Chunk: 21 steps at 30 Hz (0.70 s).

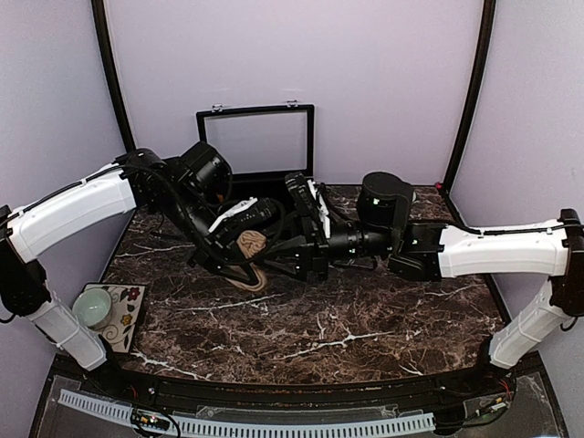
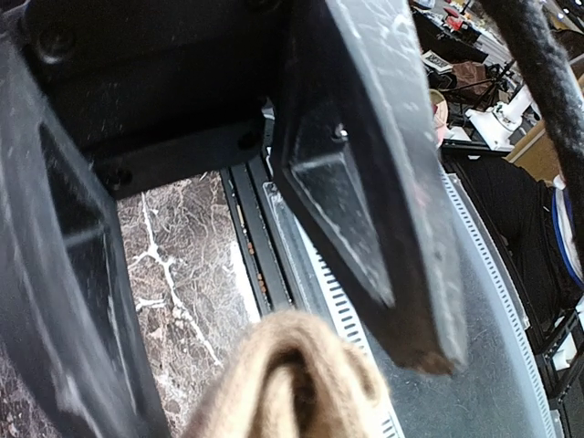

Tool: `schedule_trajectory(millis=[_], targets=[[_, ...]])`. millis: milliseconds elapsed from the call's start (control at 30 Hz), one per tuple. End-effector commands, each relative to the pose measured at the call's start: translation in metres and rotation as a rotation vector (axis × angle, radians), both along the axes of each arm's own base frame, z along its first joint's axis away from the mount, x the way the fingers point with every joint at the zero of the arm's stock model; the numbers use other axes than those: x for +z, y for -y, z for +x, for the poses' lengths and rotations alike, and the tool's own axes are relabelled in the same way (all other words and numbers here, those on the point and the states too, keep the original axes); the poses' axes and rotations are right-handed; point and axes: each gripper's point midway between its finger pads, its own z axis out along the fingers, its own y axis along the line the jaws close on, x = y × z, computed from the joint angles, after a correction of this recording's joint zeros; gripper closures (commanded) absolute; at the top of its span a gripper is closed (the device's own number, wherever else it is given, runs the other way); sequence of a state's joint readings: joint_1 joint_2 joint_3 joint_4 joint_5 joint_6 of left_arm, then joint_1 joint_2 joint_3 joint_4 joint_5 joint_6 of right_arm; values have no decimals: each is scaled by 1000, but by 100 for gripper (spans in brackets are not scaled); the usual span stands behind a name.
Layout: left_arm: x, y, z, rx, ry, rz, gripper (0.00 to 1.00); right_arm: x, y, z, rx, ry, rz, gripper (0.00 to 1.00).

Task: Roll the socks
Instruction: Roll the sock.

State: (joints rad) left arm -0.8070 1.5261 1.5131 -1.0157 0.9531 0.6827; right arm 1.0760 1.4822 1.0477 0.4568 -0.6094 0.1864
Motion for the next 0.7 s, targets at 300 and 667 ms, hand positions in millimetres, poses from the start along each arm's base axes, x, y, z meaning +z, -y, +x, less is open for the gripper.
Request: schedule_trajectory(millis=[300, 667], targets=[[15, 1, -6, -27, -30, -30, 100, 2, -21, 1, 46, 3, -53, 78], [5, 3, 43, 201, 197, 40, 2, -29, -19, 38, -173, -30, -189, 100]])
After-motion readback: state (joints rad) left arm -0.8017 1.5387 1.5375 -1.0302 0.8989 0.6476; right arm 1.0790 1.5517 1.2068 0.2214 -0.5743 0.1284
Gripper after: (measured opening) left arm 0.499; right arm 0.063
